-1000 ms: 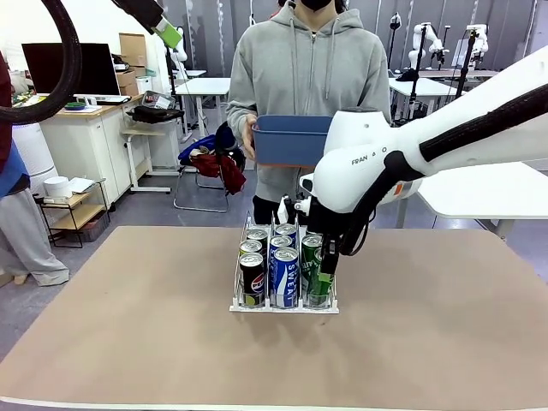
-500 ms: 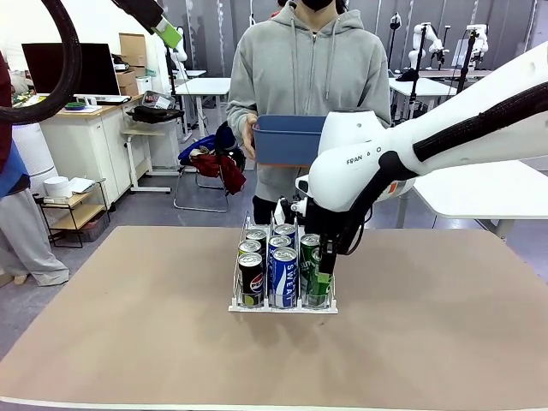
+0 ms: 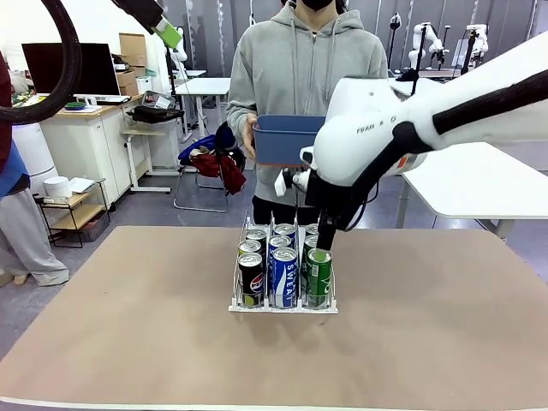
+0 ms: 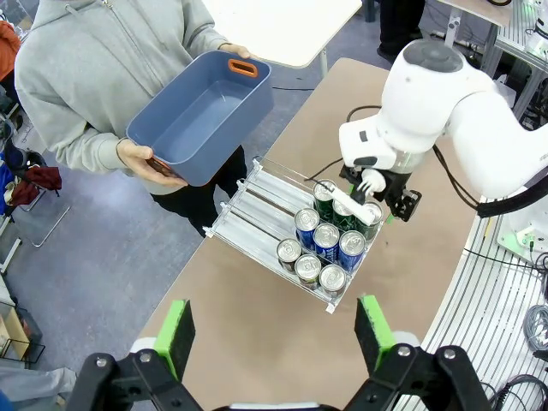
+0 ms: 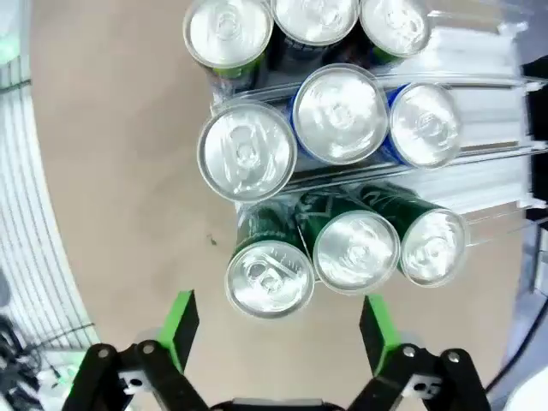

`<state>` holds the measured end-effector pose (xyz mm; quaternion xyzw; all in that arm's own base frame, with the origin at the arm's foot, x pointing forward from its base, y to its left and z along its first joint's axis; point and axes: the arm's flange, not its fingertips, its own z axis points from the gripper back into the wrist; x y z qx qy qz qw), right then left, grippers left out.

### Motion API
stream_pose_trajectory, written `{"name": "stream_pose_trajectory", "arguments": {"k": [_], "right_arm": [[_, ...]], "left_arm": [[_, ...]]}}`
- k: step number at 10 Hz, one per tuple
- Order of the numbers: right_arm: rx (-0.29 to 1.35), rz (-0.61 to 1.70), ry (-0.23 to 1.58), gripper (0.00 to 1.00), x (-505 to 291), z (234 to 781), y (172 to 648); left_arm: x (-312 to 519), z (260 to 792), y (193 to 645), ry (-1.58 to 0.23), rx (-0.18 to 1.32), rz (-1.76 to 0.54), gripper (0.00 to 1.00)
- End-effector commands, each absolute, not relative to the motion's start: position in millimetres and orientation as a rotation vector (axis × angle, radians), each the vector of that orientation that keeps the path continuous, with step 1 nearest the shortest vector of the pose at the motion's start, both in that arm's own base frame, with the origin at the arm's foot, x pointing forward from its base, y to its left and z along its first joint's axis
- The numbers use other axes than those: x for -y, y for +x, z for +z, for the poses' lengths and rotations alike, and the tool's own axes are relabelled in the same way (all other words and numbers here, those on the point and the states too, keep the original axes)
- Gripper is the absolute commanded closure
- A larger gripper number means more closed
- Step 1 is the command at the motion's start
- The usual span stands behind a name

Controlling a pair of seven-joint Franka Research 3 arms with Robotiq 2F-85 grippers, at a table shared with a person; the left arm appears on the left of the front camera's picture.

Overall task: Fill the beverage cans into the dispenser.
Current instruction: Place the picked Sprite in the line of the Automatic Can Dispenser with the same cans.

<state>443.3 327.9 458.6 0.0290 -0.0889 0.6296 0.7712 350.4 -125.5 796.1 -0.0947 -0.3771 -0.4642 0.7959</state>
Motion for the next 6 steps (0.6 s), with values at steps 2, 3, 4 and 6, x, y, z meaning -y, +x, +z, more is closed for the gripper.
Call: {"name": "stream_pose_trajectory", "arguments": {"k": [2,3,4,6], "right_arm": [[0.372,1.251,0.121,0.05,-310,485,430],[0.432,1.209,0.131,0.05,-304,492,428],[0.458,1.192,0.150,0.05,-298,498,426],[0.414,1.230,0.132,0.05,-308,509,437]], "left_arm": [[123,791,348,-0.221,0.807,-1.001,0.00],[123,791,348,-0.221,0.807,-1.001,0.00],[123,791,348,-0.221,0.807,-1.001,0.00],[123,791,348,-0.221,0.807,-1.001,0.00]]}}
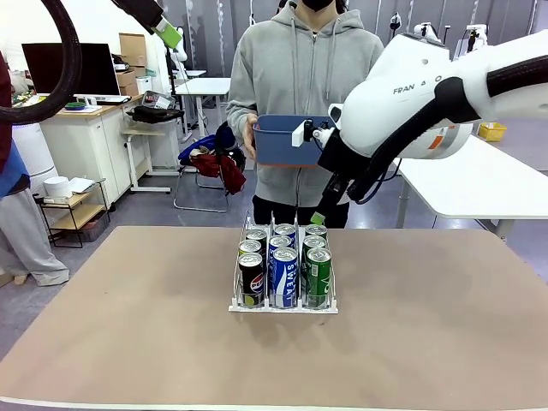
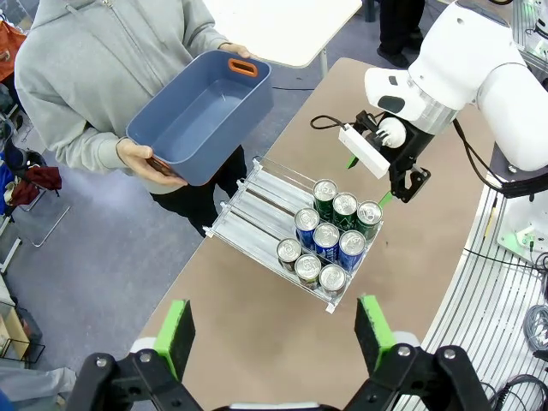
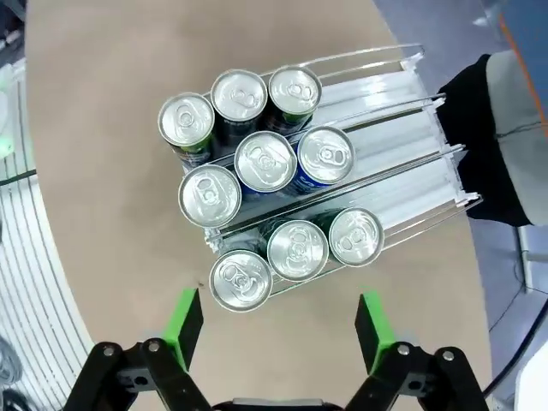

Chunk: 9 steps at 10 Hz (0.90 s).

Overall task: Fill the beverage cans into the dispenser.
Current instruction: Place the picked Sprite in the line of the Automatic Can Dispenser with the same cans.

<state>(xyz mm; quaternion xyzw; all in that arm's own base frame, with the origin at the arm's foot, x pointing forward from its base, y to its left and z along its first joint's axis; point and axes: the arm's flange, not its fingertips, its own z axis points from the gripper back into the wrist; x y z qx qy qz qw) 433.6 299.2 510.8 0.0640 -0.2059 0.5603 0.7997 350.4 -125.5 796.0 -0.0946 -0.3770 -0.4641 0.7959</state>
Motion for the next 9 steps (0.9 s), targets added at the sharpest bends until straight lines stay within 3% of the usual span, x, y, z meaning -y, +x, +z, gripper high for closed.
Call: {"name": "stream_pose_trajectory", "arguments": {"k": [1,8,9], "right_arm": [[0.414,1.230,0.132,0.05,-308,509,437],[0.429,1.218,0.143,0.05,-307,507,435],[0.435,1.217,0.171,0.05,-294,531,445]], "left_arm": [[123,791,348,-0.221,0.807,-1.001,0.00],[123,791,348,-0.221,0.807,-1.001,0.00],[123,791,348,-0.221,0.807,-1.001,0.00]]}}
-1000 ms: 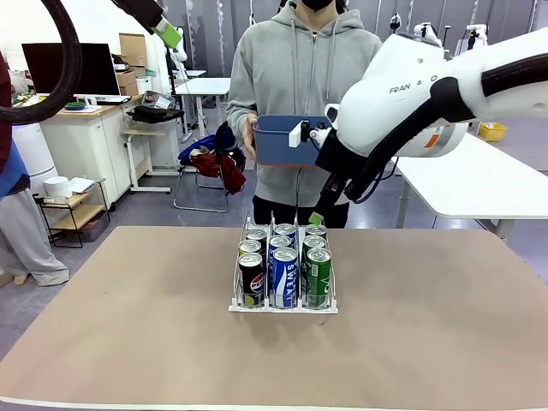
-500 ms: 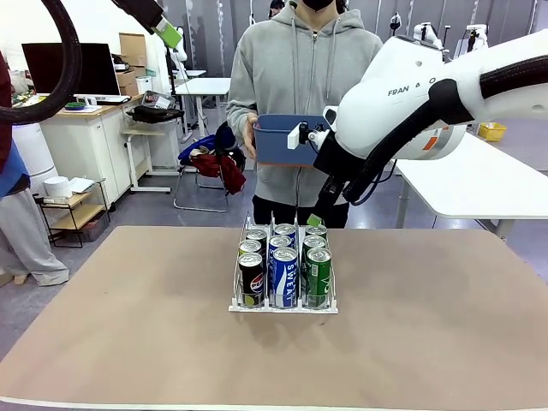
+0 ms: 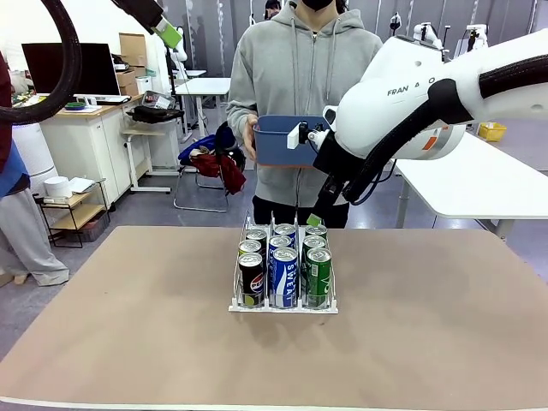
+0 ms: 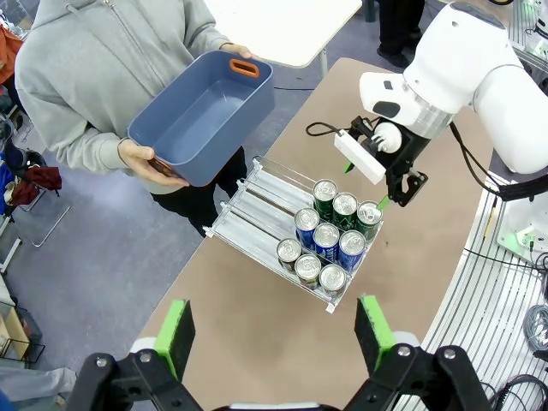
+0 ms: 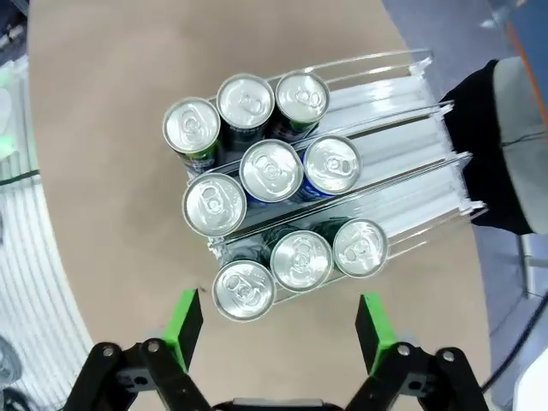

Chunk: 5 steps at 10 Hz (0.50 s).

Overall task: Fill the beverage cans into the dispenser.
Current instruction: Place the picked Sprite in the line of the Automatic Can Dispenser with the same cans.

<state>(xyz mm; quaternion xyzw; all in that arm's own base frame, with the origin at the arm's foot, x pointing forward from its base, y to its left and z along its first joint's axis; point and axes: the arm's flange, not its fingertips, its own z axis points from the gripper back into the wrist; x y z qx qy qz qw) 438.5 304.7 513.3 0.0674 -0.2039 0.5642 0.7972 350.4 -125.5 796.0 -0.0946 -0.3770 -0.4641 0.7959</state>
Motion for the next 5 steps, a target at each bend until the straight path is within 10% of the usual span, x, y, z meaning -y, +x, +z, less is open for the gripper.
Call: {"name": "stream_pose_trajectory", "arguments": {"k": [1,5], "right_arm": [[0.430,1.209,0.206,0.05,-283,554,450],[0.457,1.128,0.230,0.05,-227,645,489]], "left_arm": [[123,791,348,-0.221,0.807,-1.001,0.00],[123,791,348,-0.221,0.807,-1.001,0.00]]}}
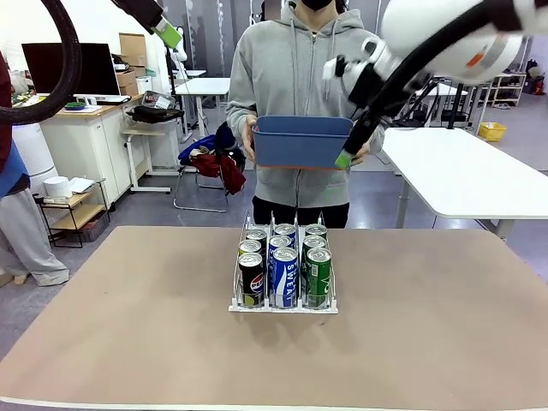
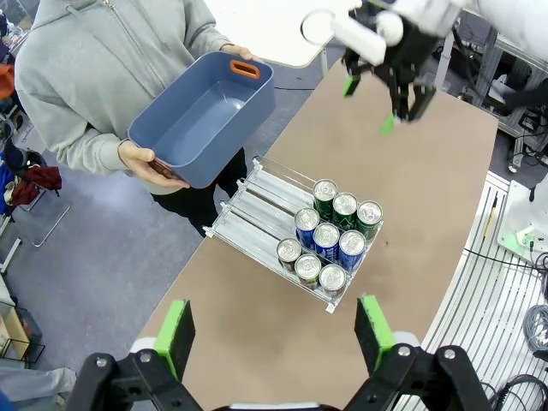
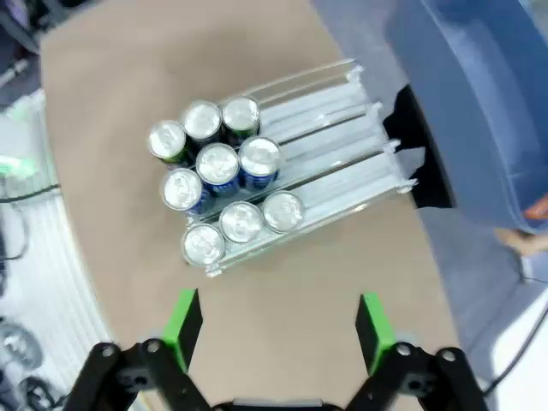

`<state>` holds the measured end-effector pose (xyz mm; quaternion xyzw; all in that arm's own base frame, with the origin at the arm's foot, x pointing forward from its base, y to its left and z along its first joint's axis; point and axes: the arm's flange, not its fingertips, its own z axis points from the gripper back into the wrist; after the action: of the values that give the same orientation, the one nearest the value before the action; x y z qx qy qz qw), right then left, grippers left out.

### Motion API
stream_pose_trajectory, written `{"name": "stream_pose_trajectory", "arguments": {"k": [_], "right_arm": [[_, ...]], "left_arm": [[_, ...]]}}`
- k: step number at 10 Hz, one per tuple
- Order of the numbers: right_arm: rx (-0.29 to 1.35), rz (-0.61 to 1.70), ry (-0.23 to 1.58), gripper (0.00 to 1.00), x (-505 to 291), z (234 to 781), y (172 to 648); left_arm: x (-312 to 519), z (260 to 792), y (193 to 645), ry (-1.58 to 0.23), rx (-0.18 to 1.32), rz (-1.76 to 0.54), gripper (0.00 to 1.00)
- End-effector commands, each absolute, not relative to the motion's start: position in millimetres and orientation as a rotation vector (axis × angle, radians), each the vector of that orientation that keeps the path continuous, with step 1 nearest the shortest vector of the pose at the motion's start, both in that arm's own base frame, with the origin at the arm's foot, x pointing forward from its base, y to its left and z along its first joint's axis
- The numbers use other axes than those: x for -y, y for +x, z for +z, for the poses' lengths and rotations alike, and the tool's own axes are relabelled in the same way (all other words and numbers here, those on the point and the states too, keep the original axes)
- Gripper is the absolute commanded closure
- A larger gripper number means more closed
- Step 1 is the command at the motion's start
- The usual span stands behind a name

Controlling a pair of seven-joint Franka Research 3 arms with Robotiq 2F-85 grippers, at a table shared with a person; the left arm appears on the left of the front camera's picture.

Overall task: Fill the beverage cans into the dispenser.
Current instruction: Place the picked Sprite in the line of the Automatic Can Dispenser with the same cans.

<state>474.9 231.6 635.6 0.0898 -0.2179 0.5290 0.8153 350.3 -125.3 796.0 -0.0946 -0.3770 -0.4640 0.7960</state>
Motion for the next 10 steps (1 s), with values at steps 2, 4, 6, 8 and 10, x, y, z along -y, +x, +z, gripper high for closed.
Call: {"name": "stream_pose_trajectory", "arguments": {"k": [2,4,6,8,10], "right_arm": [[0.507,1.019,0.204,0.05,-198,691,495],[0.602,0.975,0.230,0.05,-170,725,507],[0.701,0.944,0.292,0.05,-146,752,501],[0.781,0.929,0.294,0.05,-131,772,487],[0.825,0.919,0.267,0.05,-121,787,474]], "left_arm": [[123,791,348,-0.221,0.807,-1.001,0.00],[123,791,348,-0.221,0.807,-1.001,0.00],[123,791,348,-0.221,0.807,-1.001,0.00],[123,791,348,-0.221,0.807,-1.001,0.00],[123,791,348,-0.221,0.807,-1.001,0.00]]}}
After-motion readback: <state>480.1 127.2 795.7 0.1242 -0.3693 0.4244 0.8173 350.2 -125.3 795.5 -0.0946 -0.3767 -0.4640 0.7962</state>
